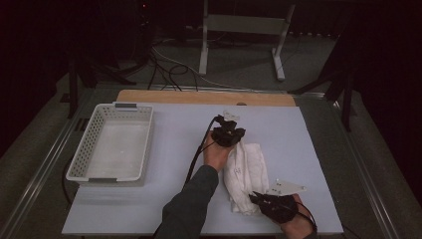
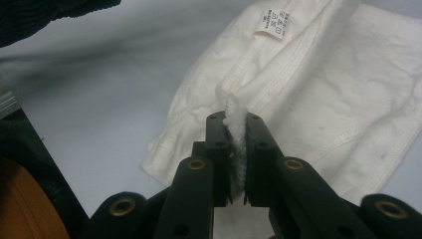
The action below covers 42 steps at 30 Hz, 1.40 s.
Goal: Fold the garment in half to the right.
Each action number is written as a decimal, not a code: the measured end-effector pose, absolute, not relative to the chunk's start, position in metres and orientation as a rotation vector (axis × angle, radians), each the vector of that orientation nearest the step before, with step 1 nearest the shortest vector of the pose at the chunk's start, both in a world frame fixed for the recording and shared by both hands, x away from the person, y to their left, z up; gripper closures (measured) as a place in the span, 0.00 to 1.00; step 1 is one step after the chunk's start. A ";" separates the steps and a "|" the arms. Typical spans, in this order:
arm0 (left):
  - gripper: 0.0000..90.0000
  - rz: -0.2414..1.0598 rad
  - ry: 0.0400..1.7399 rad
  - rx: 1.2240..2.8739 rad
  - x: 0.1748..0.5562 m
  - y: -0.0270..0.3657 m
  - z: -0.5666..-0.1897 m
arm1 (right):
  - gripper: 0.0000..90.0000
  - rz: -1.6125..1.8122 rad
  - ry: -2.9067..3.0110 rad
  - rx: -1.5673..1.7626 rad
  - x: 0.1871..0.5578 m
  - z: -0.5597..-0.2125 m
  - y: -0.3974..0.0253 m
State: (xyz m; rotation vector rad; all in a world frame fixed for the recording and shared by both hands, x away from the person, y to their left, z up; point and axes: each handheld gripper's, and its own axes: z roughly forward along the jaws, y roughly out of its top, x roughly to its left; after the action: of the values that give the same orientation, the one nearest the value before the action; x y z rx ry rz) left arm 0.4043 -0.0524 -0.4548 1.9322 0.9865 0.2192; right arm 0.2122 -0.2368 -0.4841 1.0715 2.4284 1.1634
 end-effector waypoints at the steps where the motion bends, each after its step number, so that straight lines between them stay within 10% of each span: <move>1: 0.96 0.218 0.985 1.932 0.404 -0.053 -0.455 | 0.93 1.163 2.427 1.079 0.212 -0.484 -0.237; 11: 0.93 0.187 0.986 1.923 0.406 -0.058 -0.459 | 0.93 1.158 2.415 1.101 0.212 -0.484 -0.242; 15: 0.67 0.181 0.997 1.910 0.406 -0.058 -0.459 | 0.93 1.144 2.405 1.122 0.214 -0.486 -0.244; 23: 0.48 0.185 1.045 1.884 0.402 -0.049 -0.463 | 0.93 1.130 2.387 1.145 0.216 -0.487 -0.247; 42: 0.38 0.154 1.026 1.875 0.386 -0.024 -0.471 | 0.93 1.134 2.320 1.116 0.208 -0.477 -0.248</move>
State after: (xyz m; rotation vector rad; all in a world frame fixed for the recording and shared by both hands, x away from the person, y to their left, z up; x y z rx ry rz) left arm 0.3861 -0.0242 -0.4713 1.8747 1.0263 0.1543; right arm 0.2076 -0.2478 -0.4772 1.1163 2.3198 1.1343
